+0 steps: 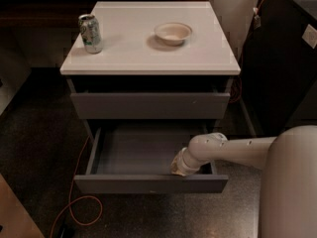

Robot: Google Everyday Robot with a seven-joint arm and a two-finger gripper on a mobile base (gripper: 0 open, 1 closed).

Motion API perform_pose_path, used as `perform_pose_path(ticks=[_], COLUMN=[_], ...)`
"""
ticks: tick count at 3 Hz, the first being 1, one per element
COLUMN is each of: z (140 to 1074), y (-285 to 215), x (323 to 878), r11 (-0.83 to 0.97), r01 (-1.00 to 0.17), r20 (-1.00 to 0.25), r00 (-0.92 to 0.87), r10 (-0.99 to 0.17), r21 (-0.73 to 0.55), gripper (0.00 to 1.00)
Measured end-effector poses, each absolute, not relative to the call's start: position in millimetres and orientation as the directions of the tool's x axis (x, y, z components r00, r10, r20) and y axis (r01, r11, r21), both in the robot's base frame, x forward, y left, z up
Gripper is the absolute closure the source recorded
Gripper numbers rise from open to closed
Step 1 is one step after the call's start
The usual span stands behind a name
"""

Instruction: Open middle drawer

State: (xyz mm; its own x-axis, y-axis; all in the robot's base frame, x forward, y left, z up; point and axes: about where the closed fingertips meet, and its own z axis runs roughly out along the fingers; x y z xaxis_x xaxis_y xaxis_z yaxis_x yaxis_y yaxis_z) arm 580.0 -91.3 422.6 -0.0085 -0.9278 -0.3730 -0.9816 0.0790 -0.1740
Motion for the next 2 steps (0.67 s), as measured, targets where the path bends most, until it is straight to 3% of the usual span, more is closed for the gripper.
perform_pose_path(ticks=[2], z=[417.6], y=[-91.0], x=[565.1], r11=[0.074], r01=[-0.985], r20=[-0.379], r00=[-0.008], r10=[-0.925], r21=[-0.158], gripper=[1.0])
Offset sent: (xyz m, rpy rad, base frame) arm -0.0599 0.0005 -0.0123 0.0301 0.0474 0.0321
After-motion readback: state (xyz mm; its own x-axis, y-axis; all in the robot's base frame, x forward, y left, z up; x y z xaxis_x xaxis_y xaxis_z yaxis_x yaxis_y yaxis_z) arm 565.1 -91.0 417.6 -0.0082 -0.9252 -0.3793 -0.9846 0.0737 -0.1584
